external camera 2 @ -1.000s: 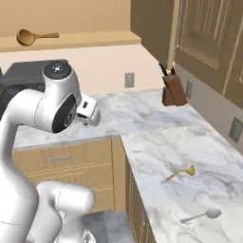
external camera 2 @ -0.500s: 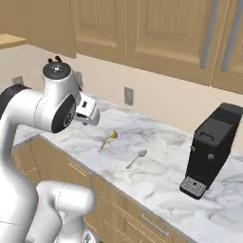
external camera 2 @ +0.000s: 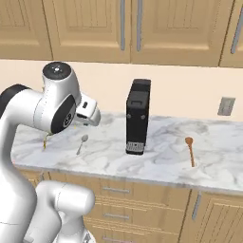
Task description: Organize the utensils by type. Pick up the wooden spoons from the counter and place them in the open cabinet. Then pick up the metallic utensils from the counter and place them in the open drawer.
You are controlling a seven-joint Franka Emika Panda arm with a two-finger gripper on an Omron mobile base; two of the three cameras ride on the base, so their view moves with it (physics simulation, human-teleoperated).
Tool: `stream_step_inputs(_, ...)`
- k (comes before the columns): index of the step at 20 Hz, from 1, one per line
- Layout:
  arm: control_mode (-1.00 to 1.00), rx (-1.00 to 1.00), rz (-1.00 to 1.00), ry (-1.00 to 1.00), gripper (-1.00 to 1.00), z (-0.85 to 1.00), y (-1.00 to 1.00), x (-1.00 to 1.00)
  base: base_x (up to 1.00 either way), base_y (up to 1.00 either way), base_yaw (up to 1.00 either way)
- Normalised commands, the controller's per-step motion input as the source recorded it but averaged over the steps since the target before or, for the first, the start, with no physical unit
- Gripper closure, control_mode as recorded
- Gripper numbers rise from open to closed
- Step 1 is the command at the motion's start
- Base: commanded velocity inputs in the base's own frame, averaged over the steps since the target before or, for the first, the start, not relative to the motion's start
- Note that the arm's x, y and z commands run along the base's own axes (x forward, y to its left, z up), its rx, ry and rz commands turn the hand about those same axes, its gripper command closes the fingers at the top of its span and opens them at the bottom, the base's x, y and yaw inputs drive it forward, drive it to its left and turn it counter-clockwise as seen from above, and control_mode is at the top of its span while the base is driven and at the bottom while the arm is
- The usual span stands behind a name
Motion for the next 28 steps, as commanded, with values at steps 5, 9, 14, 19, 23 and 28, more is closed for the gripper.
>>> stream_step_inputs(5,1.00,0.00,0.00,0.00,-1.00,0.00,0.00,0.00,0.02,-0.69,-0.53)
stream_step_inputs(9,1.00,0.00,0.00,0.00,-1.00,0.00,0.00,0.00,0.25,-0.78,-0.29)
stream_step_inputs(14,1.00,0.00,0.00,0.00,-1.00,0.00,0.00,0.00,0.49,-0.62,-0.02)
stream_step_inputs(19,1.00,0.00,0.00,0.00,-1.00,0.00,0.00,0.00,0.66,-0.30,0.35)
stream_step_inputs(23,1.00,0.00,0.00,0.00,-1.00,0.00,0.00,0.00,0.57,-0.22,0.54)
stream_step_inputs(28,1.00,0.00,0.00,0.00,-1.00,0.00,0.00,0.00,0.36,-0.07,0.13)
